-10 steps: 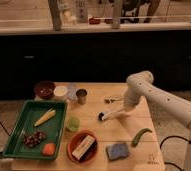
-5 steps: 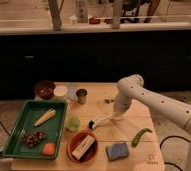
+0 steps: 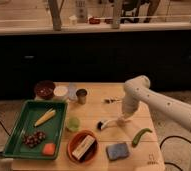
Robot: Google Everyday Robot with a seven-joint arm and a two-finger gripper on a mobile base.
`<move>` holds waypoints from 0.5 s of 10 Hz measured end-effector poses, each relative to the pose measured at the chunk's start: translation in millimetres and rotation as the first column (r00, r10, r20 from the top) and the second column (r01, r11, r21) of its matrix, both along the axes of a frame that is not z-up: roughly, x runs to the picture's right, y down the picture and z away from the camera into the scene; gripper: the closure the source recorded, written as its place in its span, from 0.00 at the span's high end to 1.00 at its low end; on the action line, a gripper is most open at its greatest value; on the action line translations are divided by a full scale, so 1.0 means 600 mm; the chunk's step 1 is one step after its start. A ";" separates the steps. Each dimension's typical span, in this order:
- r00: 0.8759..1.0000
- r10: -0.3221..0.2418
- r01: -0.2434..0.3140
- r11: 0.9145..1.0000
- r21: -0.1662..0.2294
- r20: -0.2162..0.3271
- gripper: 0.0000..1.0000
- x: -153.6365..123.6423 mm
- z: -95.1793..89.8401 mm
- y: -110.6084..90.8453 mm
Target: Wipe table surface with brush
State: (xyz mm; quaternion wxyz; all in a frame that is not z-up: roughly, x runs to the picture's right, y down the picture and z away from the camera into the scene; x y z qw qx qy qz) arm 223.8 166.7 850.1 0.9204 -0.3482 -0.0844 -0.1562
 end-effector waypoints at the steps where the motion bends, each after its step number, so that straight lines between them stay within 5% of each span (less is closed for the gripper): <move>1: 0.999 0.022 -0.021 1.000 0.011 -0.047 0.02 0.050 0.006 -0.008; 5: 0.992 0.079 -0.075 0.996 0.044 -0.103 0.02 0.123 0.033 -0.041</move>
